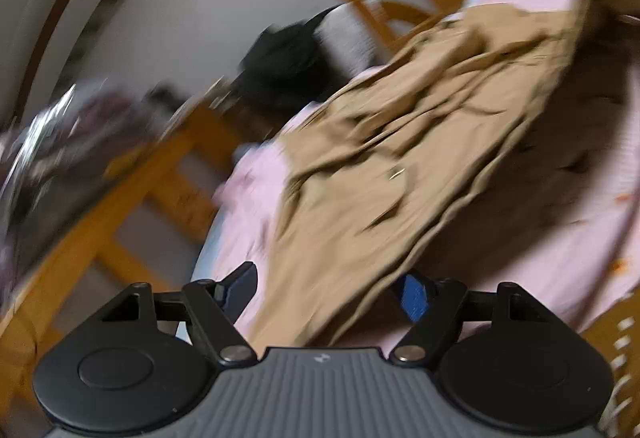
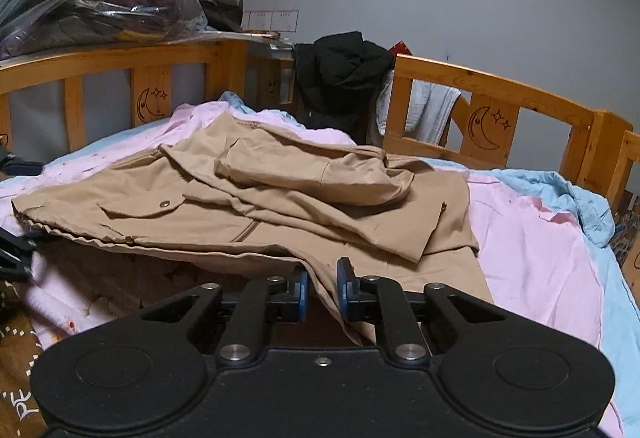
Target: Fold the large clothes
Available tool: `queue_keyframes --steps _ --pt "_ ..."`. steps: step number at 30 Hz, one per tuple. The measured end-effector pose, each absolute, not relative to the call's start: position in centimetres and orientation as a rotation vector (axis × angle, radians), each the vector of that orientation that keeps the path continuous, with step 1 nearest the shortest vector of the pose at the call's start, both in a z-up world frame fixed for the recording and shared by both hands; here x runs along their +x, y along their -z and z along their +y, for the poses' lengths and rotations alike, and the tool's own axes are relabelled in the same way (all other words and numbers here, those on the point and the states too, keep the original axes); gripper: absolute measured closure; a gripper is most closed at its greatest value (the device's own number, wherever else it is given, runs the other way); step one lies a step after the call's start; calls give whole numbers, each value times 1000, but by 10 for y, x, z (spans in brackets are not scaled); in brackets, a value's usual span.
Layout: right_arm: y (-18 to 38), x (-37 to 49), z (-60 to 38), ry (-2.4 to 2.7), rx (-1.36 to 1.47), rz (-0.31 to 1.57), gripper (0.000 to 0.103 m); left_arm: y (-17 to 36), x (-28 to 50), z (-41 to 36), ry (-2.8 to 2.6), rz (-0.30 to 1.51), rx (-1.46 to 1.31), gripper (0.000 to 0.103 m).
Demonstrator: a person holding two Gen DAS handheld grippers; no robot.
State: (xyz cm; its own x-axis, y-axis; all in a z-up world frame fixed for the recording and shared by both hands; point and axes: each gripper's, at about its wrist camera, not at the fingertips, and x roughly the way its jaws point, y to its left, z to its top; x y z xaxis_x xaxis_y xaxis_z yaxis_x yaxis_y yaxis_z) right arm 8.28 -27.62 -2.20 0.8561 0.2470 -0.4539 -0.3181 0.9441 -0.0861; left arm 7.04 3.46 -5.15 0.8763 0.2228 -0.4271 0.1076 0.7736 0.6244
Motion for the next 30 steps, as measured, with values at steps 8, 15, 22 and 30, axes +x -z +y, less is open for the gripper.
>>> queue_keyframes --steps 8,15,22,30 --pt "29 84 -276 -314 -189 471 88 44 81 74 -58 598 597 50" --pt "55 69 -253 -303 -564 522 62 52 92 73 -107 622 638 54" --pt "87 62 -270 -210 -816 632 53 56 94 79 -78 652 616 76" --pt "66 65 -282 -153 -718 586 99 16 91 84 -36 545 497 101"
